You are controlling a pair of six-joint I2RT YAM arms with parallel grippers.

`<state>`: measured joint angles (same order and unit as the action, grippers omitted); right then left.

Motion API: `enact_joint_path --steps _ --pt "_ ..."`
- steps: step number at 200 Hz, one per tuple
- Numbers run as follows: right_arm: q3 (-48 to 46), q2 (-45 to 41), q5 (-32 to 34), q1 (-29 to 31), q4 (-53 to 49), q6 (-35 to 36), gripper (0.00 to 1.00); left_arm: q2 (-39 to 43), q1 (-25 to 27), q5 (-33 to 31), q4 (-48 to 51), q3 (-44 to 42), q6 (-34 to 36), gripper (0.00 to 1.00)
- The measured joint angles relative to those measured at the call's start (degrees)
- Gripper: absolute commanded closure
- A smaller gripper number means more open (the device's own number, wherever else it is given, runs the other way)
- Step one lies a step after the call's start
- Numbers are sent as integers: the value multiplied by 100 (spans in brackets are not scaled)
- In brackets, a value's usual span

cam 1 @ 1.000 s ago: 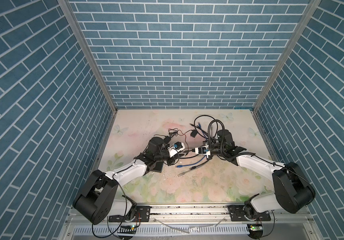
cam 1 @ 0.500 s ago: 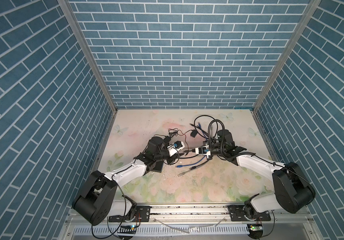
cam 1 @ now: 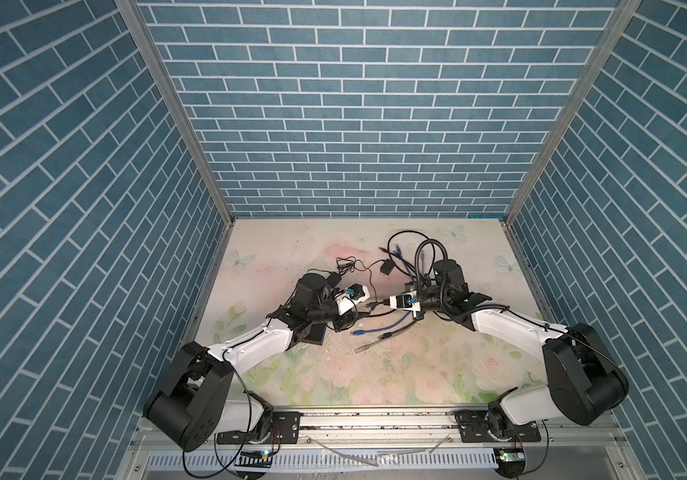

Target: Insert the plug into the switch port

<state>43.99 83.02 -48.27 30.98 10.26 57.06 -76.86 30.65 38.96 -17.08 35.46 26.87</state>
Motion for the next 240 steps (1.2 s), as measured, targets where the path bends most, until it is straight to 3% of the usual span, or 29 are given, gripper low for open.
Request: enact_joint_path --steps 82,106,121,186,240 --pt "9 2 -7 2 -9 -4 99 -87 2 146 -26 116 24 85" --pt "28 22 -66 -2 -22 -66 77 -90 7 184 -15 116 52 86" --pt "46 39 -190 2 -46 -155 70 -90 4 166 -17 116 79 86" --pt "240 243 -638 31 131 -885 66 -85 7 116 -13 116 149 86" --pt "424 662 -728 221 214 -1086 67 -70 13 96 -26 28 166 86"
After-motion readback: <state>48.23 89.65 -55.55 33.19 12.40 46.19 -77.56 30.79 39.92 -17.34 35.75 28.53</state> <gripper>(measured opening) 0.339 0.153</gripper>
